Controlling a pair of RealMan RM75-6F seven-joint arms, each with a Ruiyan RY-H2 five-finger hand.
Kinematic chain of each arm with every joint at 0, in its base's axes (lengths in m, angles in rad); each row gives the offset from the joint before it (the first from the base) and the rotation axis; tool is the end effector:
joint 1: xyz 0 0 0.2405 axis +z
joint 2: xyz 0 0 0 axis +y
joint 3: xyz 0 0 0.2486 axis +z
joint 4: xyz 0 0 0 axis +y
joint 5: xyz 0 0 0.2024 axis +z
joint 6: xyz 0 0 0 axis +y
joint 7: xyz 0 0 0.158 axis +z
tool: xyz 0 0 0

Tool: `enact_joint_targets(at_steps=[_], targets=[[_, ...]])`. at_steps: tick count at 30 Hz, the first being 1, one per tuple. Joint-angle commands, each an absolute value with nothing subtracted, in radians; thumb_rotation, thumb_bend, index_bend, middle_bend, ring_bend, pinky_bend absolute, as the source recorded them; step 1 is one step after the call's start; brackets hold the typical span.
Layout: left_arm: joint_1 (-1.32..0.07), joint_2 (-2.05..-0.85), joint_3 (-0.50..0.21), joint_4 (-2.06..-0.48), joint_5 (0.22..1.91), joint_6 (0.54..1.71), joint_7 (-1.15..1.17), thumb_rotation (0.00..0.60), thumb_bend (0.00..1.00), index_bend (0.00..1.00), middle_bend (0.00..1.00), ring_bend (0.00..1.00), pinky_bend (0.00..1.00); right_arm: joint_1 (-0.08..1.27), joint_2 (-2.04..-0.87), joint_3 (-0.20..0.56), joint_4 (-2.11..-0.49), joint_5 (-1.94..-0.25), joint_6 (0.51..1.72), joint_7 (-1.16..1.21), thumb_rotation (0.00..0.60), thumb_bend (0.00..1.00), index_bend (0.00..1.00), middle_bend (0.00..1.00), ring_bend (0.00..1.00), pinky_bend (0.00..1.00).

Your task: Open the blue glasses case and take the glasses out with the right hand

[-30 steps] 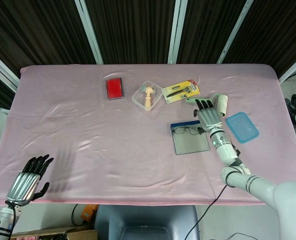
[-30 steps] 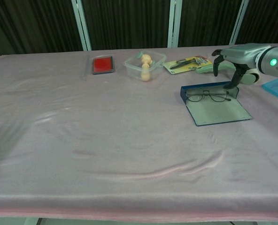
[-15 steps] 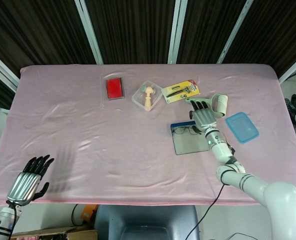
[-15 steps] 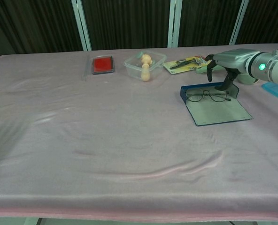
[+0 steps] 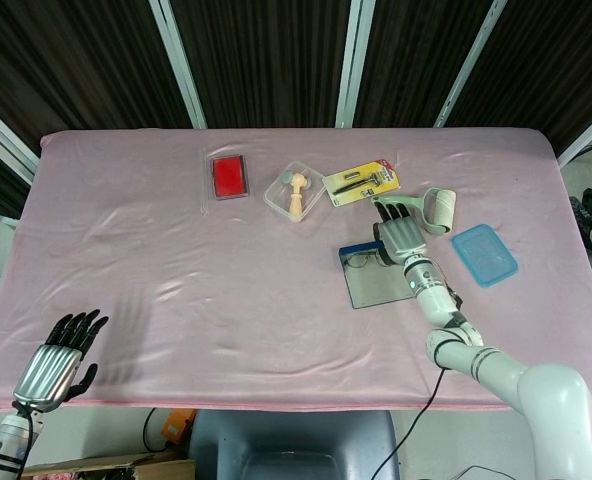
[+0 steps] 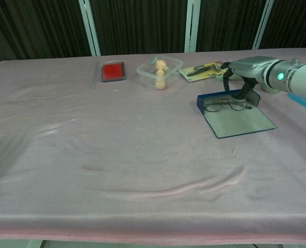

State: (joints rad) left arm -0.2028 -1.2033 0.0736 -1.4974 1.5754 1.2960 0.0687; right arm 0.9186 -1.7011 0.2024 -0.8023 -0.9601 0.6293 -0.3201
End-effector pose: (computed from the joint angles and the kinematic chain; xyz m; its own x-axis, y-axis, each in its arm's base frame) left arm -0.3059 0.1994 0.0979 0.5238 0.2391 0.8176 0.8501 -0.2089 -0.4835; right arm -0.2052 -0.4580 -0.0059 0.6467 -0.2841 0.7079 -0.7620 -0.1989 0.6163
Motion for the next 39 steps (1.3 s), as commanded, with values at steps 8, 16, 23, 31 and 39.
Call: enact_joint_targets(at_steps=[8, 16, 23, 31, 39], targets=[[-0.203, -1.201, 0.073, -1.499, 1.574, 1.295, 0.064, 0.6, 0.46, 0.0, 0.0, 0.0, 0.07, 0.912, -1.7, 0.208, -0.801, -0.966, 0.629, -0.315, 0.6, 0.58, 0.61, 0.01, 0.0, 0.0], [-0.204, -1.201, 0.073, -1.501, 1.572, 1.293, 0.064, 0.6, 0.46, 0.0, 0.0, 0.0, 0.07, 0.91, -1.71, 0.208, -0.789, -0.971, 0.624, -0.318, 0.6, 0.58, 0.62, 0.01, 0.0, 0.0], [-0.206, -1.199, 0.073, -1.501, 1.57, 1.29, 0.06, 0.6, 0.46, 0.0, 0.0, 0.0, 0.07, 0.909, -1.727, 0.214, -0.768, -0.98, 0.633, -0.309, 0.6, 0.58, 0.67, 0.03, 0.0, 0.0], [-0.206, -1.196, 0.074, -1.503, 1.573, 1.29, 0.055, 0.6, 0.46, 0.0, 0.0, 0.0, 0.07, 0.904, -1.749, 0.225, -0.745, -1.004, 0.666, -0.285, 0.6, 0.57, 0.74, 0.07, 0.0, 0.0], [-0.207, -1.194, 0.074, -1.503, 1.572, 1.29, 0.05, 0.6, 0.46, 0.0, 0.0, 0.0, 0.07, 0.883, -1.779, 0.251, -0.729, -1.07, 0.791, -0.191, 0.6, 0.55, 0.76, 0.11, 0.03, 0.0]])
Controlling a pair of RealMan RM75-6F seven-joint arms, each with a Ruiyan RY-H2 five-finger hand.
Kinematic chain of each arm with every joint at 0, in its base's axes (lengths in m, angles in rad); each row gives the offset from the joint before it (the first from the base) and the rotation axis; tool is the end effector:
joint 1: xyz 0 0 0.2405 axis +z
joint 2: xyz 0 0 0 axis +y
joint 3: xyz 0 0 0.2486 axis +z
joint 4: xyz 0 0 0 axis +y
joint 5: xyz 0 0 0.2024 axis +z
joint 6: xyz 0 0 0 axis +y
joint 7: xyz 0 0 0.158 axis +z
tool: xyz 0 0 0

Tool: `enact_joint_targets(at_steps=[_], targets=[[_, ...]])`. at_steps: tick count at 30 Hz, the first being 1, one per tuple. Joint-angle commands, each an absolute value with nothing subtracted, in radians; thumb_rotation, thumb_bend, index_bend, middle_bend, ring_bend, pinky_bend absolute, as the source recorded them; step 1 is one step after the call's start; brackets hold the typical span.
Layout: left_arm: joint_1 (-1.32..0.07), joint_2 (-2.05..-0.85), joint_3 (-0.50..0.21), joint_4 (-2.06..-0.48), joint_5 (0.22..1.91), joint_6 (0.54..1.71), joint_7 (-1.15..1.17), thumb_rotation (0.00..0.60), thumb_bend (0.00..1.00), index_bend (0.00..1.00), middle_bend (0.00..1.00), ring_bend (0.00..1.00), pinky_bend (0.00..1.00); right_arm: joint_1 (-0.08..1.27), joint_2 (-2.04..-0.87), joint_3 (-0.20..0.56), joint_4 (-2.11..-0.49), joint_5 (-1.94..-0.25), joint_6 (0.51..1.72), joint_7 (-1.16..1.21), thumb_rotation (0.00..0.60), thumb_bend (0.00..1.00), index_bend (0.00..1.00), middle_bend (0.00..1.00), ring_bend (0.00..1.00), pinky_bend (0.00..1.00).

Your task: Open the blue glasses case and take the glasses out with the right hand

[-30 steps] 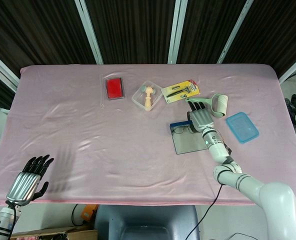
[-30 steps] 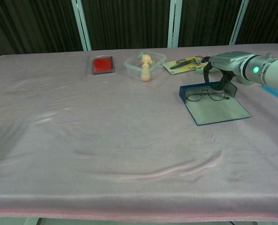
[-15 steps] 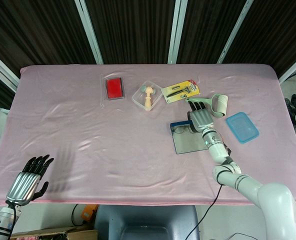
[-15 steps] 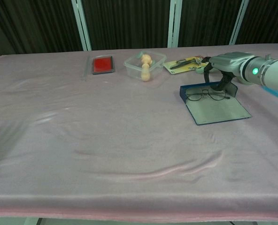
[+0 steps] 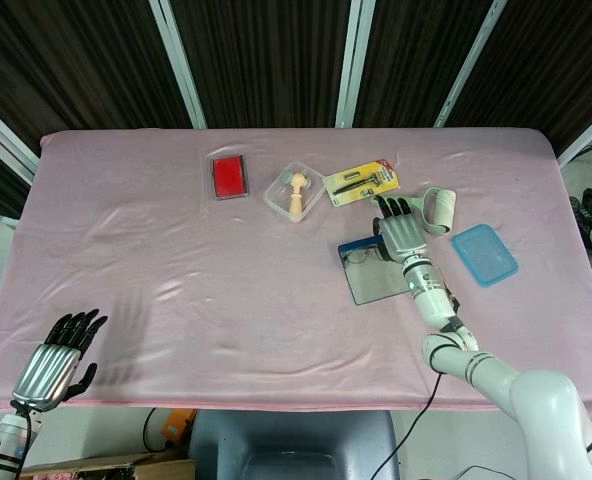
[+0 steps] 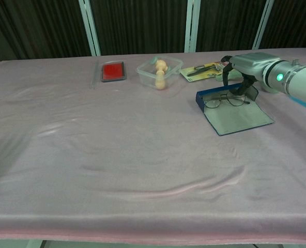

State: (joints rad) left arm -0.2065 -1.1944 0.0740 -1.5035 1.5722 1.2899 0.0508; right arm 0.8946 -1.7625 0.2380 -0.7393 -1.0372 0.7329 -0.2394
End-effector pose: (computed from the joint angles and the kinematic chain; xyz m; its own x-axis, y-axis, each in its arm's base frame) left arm -0.3060 0.2002 0.0996 0.5112 0.2470 0.8232 0.8579 -0.2042 -0.4714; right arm -0.2011 -0.4581 -0.0054 0.6019 -0.1921 0.7751 -0.7984 -0.1653 0.5790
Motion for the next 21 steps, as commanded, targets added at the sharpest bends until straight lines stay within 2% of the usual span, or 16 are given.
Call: enact_joint_targets(at_steps=[1, 13, 21], targets=[[-0.207, -1.194, 0.074, -1.503, 1.571, 1.289, 0.049, 0.6, 0.46, 0.0, 0.0, 0.0, 0.07, 0.88, -1.785, 0.251, -0.723, -1.083, 0.808, -0.174, 0.6, 0.55, 0.76, 0.12, 0.03, 0.0], [-0.209, -1.196, 0.073, -1.504, 1.567, 1.283, 0.052, 0.6, 0.46, 0.0, 0.0, 0.0, 0.07, 0.843, -1.891, 0.234, -0.582, -1.236, 1.019, 0.037, 0.6, 0.55, 0.75, 0.12, 0.03, 0.0], [-0.21, -1.195, 0.073, -1.505, 1.566, 1.282, 0.051, 0.6, 0.46, 0.0, 0.0, 0.0, 0.07, 0.826, -1.97, 0.214, -0.459, -1.287, 1.061, 0.127, 0.6, 0.55, 0.75, 0.12, 0.03, 0.0]])
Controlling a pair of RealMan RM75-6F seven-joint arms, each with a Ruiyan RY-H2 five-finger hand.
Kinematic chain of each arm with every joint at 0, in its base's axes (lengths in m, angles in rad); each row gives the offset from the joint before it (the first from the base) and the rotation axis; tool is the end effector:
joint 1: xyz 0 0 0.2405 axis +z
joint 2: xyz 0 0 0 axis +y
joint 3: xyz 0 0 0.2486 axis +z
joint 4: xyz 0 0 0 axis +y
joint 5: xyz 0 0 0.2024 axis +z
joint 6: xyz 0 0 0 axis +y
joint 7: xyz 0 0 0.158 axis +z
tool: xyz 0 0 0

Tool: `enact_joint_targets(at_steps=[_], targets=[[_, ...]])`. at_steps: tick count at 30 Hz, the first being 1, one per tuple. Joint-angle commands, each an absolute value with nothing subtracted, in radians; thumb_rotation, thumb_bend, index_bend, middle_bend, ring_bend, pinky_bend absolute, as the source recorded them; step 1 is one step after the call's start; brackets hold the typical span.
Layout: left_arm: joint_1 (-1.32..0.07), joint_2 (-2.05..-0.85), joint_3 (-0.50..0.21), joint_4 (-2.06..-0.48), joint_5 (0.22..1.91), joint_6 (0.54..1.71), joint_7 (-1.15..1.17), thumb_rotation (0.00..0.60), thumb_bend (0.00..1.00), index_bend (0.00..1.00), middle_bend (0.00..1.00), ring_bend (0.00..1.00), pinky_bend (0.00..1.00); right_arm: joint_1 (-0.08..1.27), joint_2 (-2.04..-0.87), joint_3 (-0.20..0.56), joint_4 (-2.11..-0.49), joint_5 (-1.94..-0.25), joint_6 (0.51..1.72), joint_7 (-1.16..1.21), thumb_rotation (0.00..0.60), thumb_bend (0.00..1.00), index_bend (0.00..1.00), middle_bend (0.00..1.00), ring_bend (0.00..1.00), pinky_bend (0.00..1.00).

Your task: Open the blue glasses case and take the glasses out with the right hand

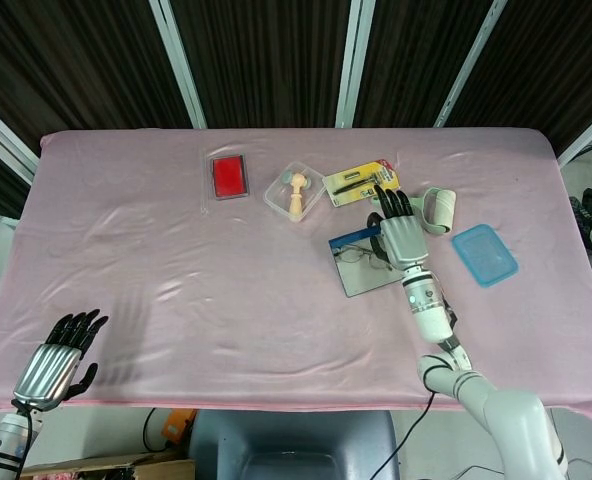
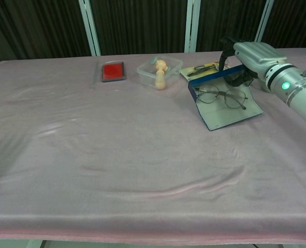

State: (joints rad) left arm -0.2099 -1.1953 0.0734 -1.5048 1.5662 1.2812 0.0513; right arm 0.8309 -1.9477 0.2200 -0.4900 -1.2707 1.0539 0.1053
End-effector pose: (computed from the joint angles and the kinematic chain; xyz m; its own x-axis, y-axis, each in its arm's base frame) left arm -0.3063 0.2011 0.0985 0.5096 0.2538 0.8221 0.8592 -0.2019 -0.4702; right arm -0.1967 -0.4365 -0.0098 0.4464 0.0563 0.8931 -0.8706 -0.2033 0.4480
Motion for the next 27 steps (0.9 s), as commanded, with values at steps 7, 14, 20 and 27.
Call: enact_joint_targets(at_steps=[7, 14, 20, 27], targets=[[-0.209, -1.193, 0.074, -1.507, 1.568, 1.284, 0.05, 0.6, 0.45, 0.0, 0.0, 0.0, 0.07, 0.833, -1.997, 0.233, -0.403, -1.287, 1.054, 0.133, 0.6, 0.54, 0.75, 0.12, 0.03, 0.0], [-0.209, -1.193, 0.075, -1.508, 1.569, 1.284, 0.051, 0.6, 0.45, 0.0, 0.0, 0.0, 0.07, 0.845, -2.01, 0.286, -0.334, -1.245, 1.035, 0.088, 0.6, 0.54, 0.74, 0.12, 0.03, 0.0], [-0.209, -1.193, 0.076, -1.509, 1.57, 1.284, 0.052, 0.6, 0.45, 0.0, 0.0, 0.0, 0.08, 0.862, -2.007, 0.333, -0.272, -1.202, 1.003, 0.045, 0.6, 0.54, 0.74, 0.12, 0.03, 0.0], [-0.211, -1.195, 0.077, -1.509, 1.568, 1.276, 0.055, 0.6, 0.45, 0.0, 0.0, 0.0, 0.08, 0.855, -1.986, 0.358, -0.243, -1.167, 0.892, 0.021, 0.6, 0.53, 0.61, 0.11, 0.02, 0.0]])
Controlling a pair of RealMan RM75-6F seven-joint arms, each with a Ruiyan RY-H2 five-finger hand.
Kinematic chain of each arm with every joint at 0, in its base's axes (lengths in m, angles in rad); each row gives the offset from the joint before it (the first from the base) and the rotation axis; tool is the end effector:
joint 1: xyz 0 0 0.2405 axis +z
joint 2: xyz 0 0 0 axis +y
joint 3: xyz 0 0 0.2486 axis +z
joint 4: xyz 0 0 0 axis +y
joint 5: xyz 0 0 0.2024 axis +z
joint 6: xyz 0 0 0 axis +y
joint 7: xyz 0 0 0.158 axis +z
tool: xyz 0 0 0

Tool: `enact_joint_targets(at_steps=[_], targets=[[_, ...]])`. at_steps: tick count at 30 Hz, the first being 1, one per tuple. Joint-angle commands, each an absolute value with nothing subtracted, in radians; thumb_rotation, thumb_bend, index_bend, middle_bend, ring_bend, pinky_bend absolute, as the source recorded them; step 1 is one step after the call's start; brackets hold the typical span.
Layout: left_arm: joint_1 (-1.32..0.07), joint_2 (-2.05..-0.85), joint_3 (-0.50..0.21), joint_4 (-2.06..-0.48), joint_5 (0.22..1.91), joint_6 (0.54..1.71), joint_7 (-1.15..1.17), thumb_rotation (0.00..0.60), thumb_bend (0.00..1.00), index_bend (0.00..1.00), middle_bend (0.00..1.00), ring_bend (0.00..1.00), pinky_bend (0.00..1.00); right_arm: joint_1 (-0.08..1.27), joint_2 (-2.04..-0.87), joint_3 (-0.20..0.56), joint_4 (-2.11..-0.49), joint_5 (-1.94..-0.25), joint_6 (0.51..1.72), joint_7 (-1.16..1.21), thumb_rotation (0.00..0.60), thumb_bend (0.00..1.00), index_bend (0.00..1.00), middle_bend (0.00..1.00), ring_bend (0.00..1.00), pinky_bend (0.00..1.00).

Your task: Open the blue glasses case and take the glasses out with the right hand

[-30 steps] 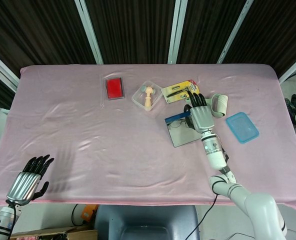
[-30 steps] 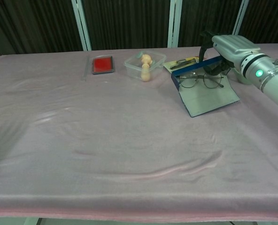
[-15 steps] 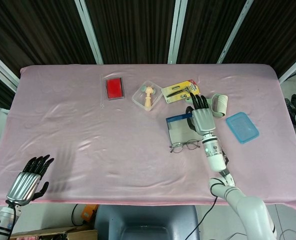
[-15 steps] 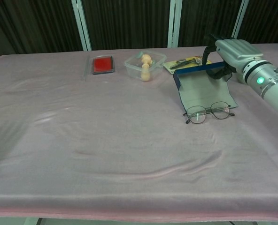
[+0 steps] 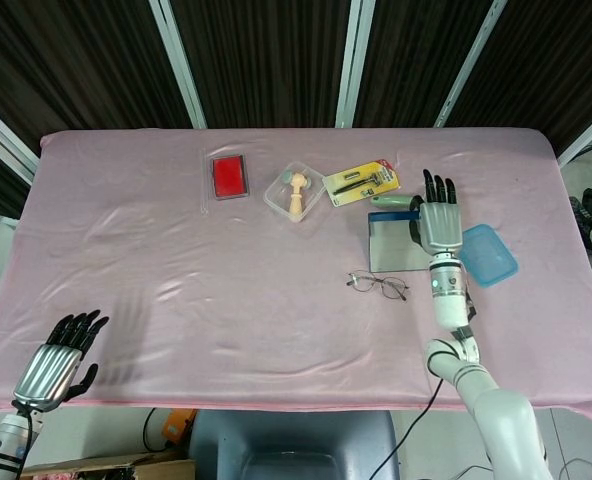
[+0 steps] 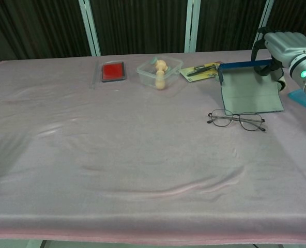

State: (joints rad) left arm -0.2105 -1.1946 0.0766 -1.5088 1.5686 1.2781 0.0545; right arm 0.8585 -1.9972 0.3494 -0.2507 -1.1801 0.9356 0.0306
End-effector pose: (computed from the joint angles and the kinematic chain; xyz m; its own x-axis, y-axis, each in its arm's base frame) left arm -0.3056 0.2002 0.0973 0.5107 0.2592 0.8198 0.8585 -0.2061 -0.4696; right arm -0.2394 -0.4602 0.0280 0.5296 0.0752 0.8449 -0.8483 0.0513 0.5271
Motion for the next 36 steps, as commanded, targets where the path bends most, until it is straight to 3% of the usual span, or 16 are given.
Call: enact_joint_targets(at_steps=[1, 3, 5, 10, 11, 16, 22, 28, 36], targets=[[-0.211, -1.196, 0.077, -1.509, 1.567, 1.275, 0.056, 0.6, 0.45, 0.0, 0.0, 0.0, 0.08, 0.855, -1.981, 0.358, -0.248, -1.165, 0.876, 0.02, 0.6, 0.53, 0.54, 0.1, 0.01, 0.0], [-0.212, -1.197, 0.076, -1.509, 1.565, 1.273, 0.058, 0.6, 0.46, 0.0, 0.0, 0.0, 0.08, 0.85, -1.966, 0.352, -0.268, -1.172, 0.865, 0.022, 0.6, 0.51, 0.38, 0.05, 0.0, 0.0], [-0.213, -1.198, 0.076, -1.509, 1.564, 1.271, 0.058, 0.6, 0.46, 0.0, 0.0, 0.0, 0.08, 0.848, -1.961, 0.348, -0.276, -1.176, 0.865, 0.023, 0.6, 0.5, 0.32, 0.03, 0.0, 0.0], [-0.216, -1.199, 0.076, -1.508, 1.563, 1.265, 0.059, 0.6, 0.46, 0.0, 0.0, 0.0, 0.08, 0.822, -1.908, 0.304, -0.36, -1.22, 0.88, 0.007, 0.6, 0.41, 0.23, 0.0, 0.0, 0.0], [-0.216, -1.2, 0.077, -1.509, 1.563, 1.264, 0.06, 0.6, 0.45, 0.0, 0.0, 0.0, 0.08, 0.812, -1.887, 0.295, -0.397, -1.229, 0.887, -0.002, 0.6, 0.4, 0.24, 0.0, 0.0, 0.0], [-0.211, -1.196, 0.08, -1.515, 1.573, 1.278, 0.056, 0.6, 0.45, 0.0, 0.0, 0.0, 0.08, 0.7, -1.626, 0.199, -0.91, -1.348, 1.035, 0.01, 0.6, 0.39, 0.35, 0.0, 0.0, 0.0], [-0.211, -1.193, 0.083, -1.516, 1.58, 1.282, 0.049, 0.6, 0.46, 0.0, 0.0, 0.0, 0.08, 0.646, -1.423, 0.141, -1.31, -1.324, 0.989, -0.136, 0.6, 0.39, 0.6, 0.0, 0.0, 0.0], [-0.212, -1.192, 0.083, -1.514, 1.582, 1.282, 0.044, 0.6, 0.45, 0.0, 0.0, 0.0, 0.08, 0.645, -1.412, 0.142, -1.384, -1.23, 0.93, -0.209, 0.6, 0.39, 0.67, 0.02, 0.0, 0.0], [-0.209, -1.185, 0.083, -1.515, 1.587, 1.292, 0.034, 0.6, 0.45, 0.0, 0.0, 0.0, 0.08, 0.657, -1.454, 0.141, -1.315, -1.158, 0.892, -0.262, 0.6, 0.42, 0.67, 0.03, 0.0, 0.0]])
